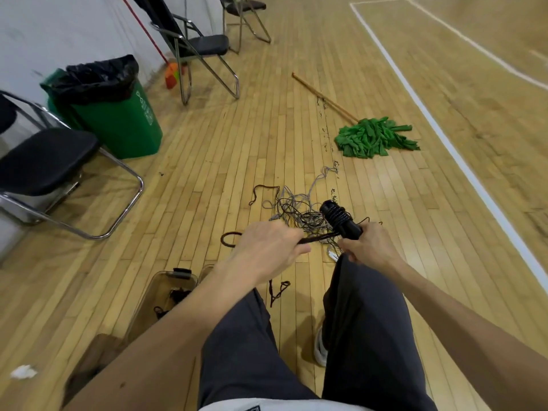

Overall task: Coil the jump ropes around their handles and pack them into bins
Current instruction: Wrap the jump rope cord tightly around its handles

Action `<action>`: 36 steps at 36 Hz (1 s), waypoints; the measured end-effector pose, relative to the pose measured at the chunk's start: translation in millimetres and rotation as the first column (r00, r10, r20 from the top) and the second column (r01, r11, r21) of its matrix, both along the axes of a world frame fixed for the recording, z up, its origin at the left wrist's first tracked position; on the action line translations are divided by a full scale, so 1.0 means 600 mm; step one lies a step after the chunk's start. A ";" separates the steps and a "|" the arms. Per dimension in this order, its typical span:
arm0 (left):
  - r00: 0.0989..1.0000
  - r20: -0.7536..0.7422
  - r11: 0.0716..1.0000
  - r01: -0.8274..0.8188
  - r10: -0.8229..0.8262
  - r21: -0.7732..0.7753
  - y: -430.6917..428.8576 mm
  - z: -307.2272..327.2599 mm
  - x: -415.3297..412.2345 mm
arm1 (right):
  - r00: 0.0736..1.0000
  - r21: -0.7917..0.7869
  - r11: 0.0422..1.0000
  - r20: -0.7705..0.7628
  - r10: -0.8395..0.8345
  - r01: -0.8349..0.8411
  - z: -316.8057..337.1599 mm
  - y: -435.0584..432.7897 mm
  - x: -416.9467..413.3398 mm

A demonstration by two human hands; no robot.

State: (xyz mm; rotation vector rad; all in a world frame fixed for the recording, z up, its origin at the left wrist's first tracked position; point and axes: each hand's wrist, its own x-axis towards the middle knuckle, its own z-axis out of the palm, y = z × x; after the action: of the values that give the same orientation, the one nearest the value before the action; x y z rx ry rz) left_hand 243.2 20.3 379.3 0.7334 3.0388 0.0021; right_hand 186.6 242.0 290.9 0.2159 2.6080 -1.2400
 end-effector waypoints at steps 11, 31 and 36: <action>0.981 -0.076 0.983 0.178 -0.181 -0.045 -0.014 0.049 -0.024 | 0.966 0.001 0.982 0.181 0.183 -0.187 0.009 -0.026 0.011; 0.982 0.156 0.965 0.067 -0.109 0.253 -0.036 0.028 -0.093 | 0.521 -0.438 0.665 0.414 0.746 -0.605 0.069 -0.090 0.085; 0.923 0.381 0.885 -0.134 -0.052 0.445 -0.056 -0.001 -0.100 | 0.527 -0.472 0.601 0.294 0.797 -0.645 0.103 -0.096 0.092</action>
State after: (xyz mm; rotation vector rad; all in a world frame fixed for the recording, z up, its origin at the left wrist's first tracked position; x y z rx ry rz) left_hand 183.4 -13.5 378.6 0.5886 2.6799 0.8037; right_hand 241.8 184.1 352.7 -0.5413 1.6910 -1.0424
